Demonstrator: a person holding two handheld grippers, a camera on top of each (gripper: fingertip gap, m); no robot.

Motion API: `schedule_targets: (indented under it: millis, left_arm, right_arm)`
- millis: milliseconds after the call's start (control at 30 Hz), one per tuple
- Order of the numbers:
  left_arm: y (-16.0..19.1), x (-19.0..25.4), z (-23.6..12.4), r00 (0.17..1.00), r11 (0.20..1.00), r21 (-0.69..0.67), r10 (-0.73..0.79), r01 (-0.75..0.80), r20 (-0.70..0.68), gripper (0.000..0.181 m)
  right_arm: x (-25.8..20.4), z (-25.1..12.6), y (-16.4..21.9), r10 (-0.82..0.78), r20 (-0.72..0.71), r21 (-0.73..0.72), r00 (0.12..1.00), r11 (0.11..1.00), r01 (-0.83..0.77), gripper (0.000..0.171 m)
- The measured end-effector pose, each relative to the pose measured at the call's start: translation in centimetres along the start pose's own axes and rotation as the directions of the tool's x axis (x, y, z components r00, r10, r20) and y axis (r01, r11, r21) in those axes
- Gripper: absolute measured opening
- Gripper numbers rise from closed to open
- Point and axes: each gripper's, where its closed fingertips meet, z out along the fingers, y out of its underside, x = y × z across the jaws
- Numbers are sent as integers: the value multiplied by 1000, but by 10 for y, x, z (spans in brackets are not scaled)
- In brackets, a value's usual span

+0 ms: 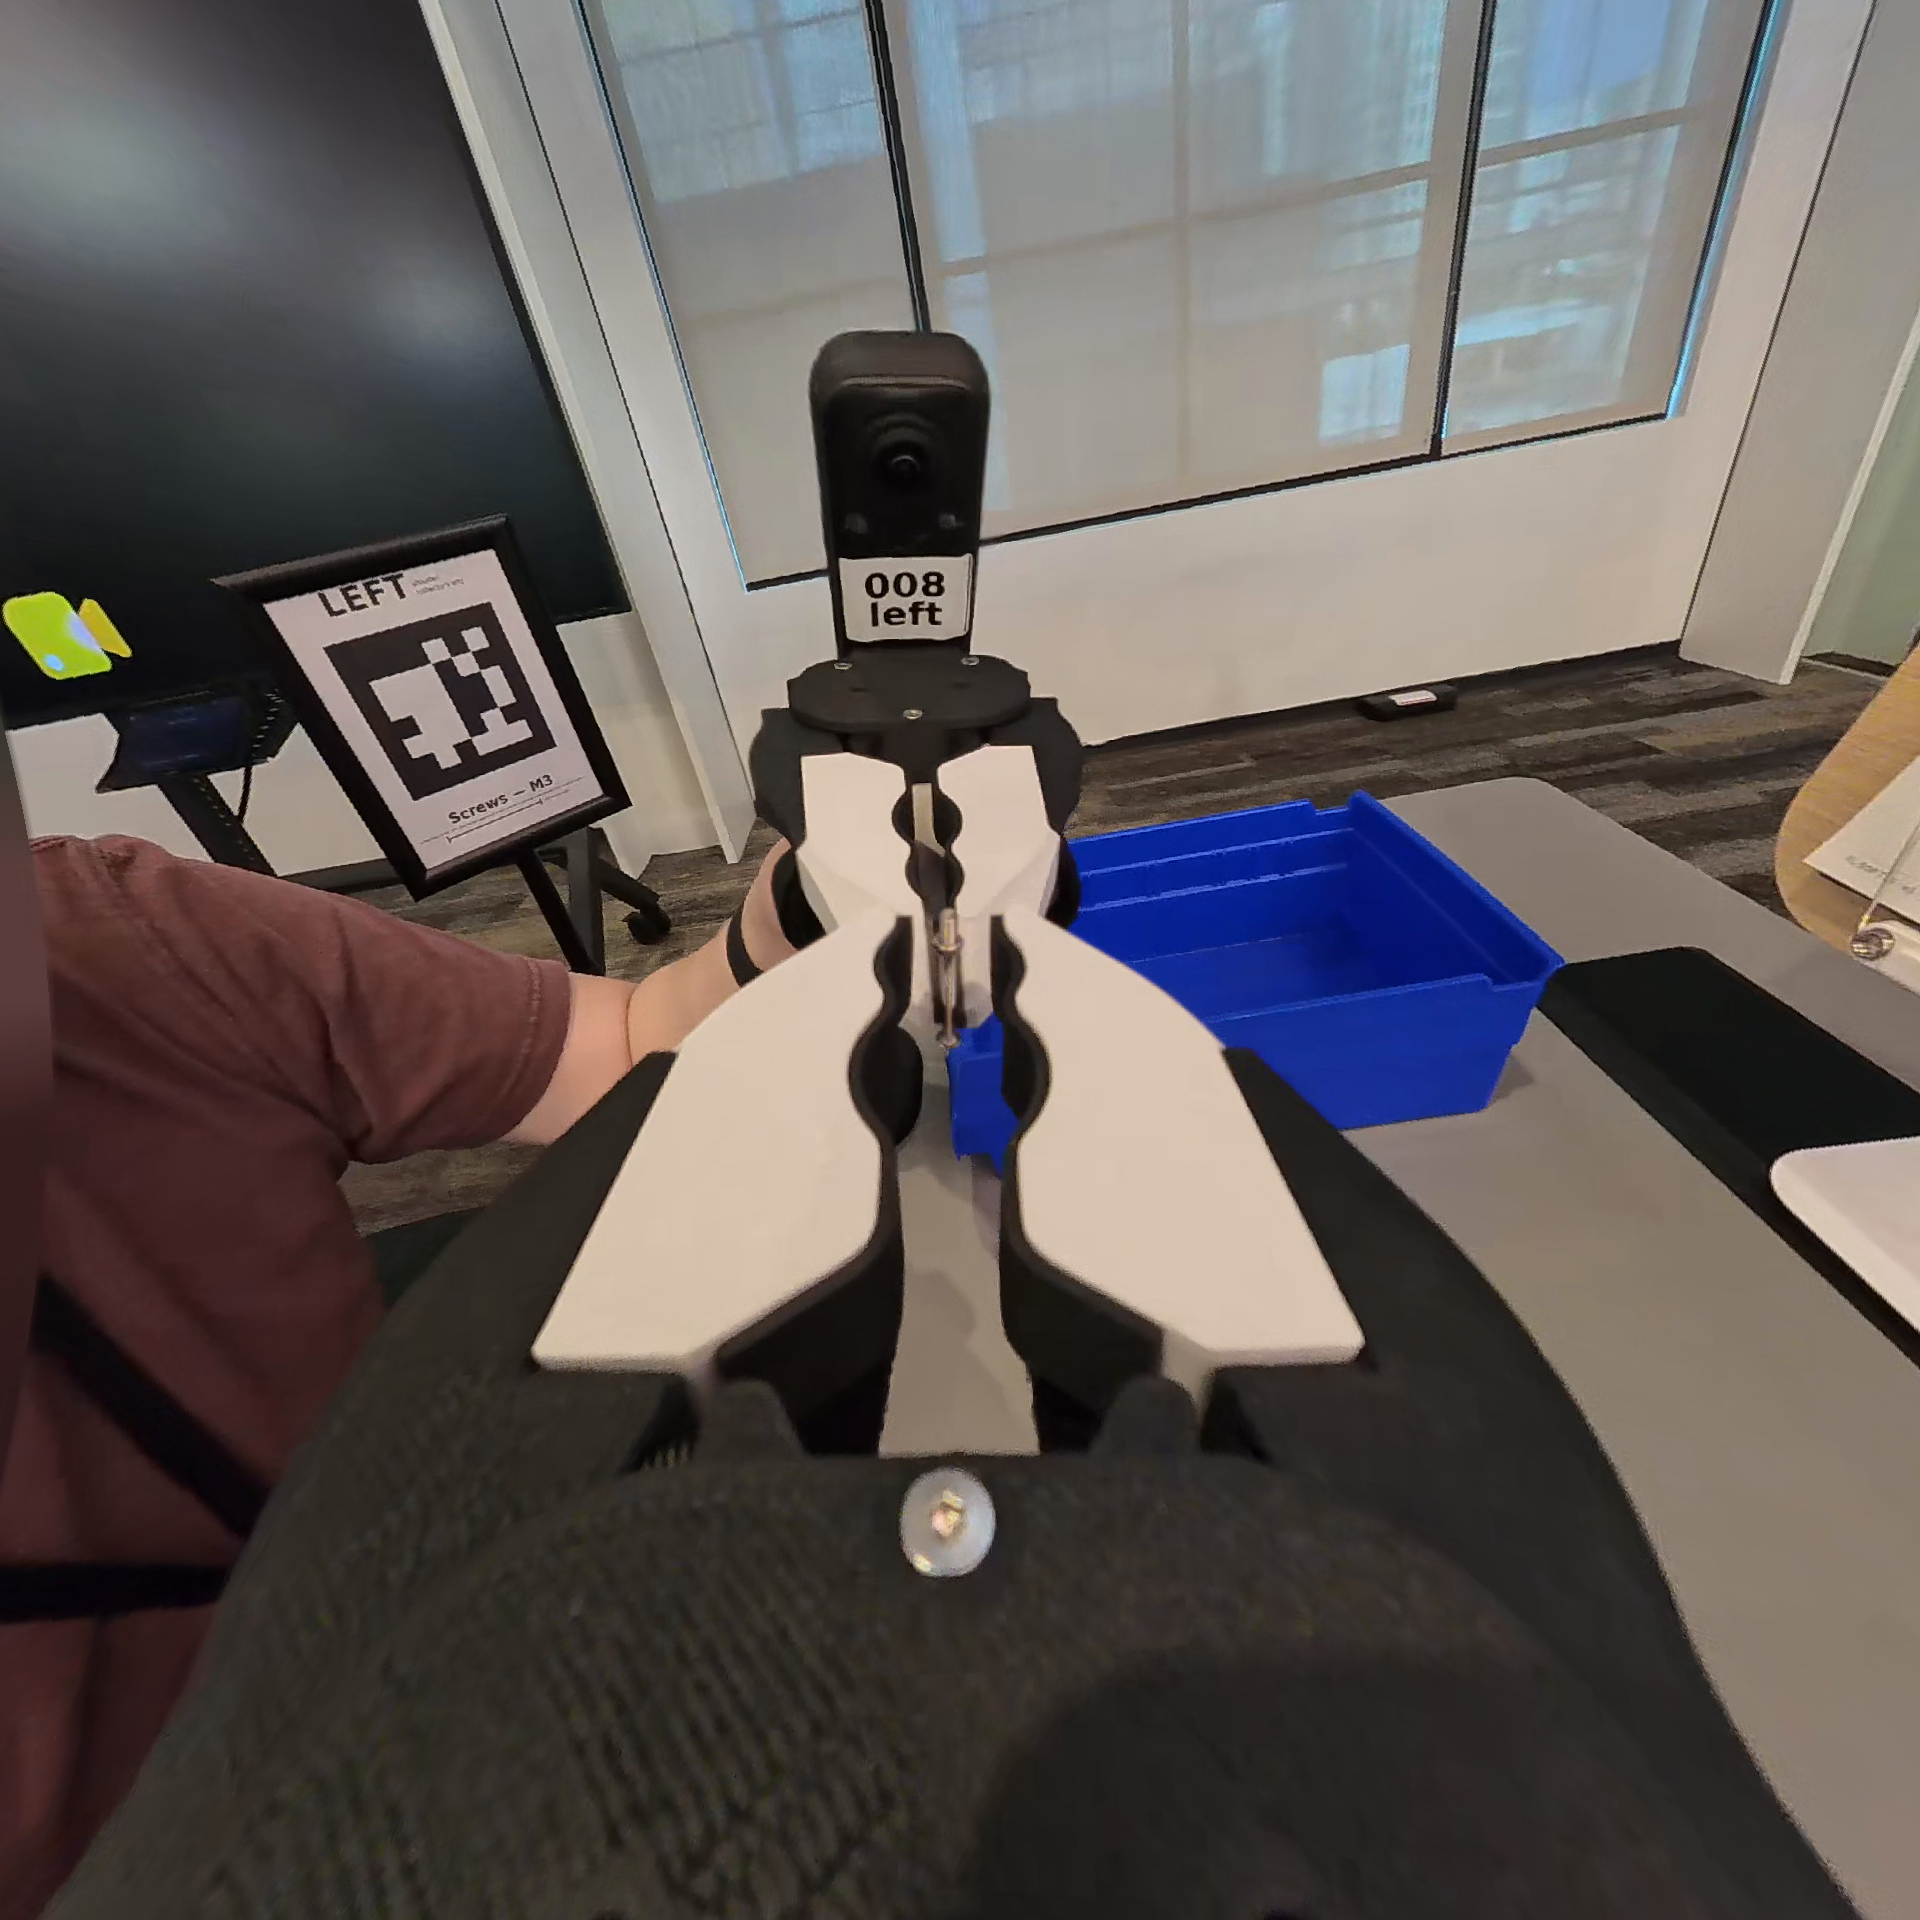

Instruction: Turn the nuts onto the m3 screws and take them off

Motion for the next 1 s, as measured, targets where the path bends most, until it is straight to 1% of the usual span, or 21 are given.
schedule_targets:
  millis: [267, 300, 333, 467, 600, 700, 900, 1000]
  left_arm:
    - [3, 1, 2, 1000, 1000, -21, 5, -5, -1, 2]
    - [4, 1, 3, 1000, 1000, -26, 10, -10, 3, 2]
    - [4, 1, 3, 1000, 999, -30, 12, -12, 1, 2]
    - [5, 1, 5, 1000, 999, -36, 10, -10, -2, 3]
    - [1, 4, 5, 999, 1000, 3, -28, 28, -39, 4]
    - [-4, 1, 5, 997, 996, 54, -65, 67, -49, 14]
    - [0, 1, 10, 989, 991, 45, -118, 123, -86, 14]
    - [2, 2, 13, 985, 989, 45, -138, 143, -102, 8]
  right_arm:
    - [0, 3, 5, 46, 40, -11, 998, 999, -45, 11]
    - [-2, 3, 5, 45, 50, -8, 998, 999, -44, 6]
    - [-2, 3, 6, 47, 53, -10, 998, 999, -47, 5]
    - [-2, 3, 8, 53, 57, -20, 997, 998, -52, 4]
    - [-2, 2, 6, 60, 60, -7, 996, 998, -60, 4]
    - [-2, 2, 5, 68, 61, 2, 996, 998, -68, 3]
    - [-1, 4, 5, 60, 51, 15, 997, 998, -61, 3]
    - [0, 3, 5, 56, 44, 20, 997, 998, -57, 3]
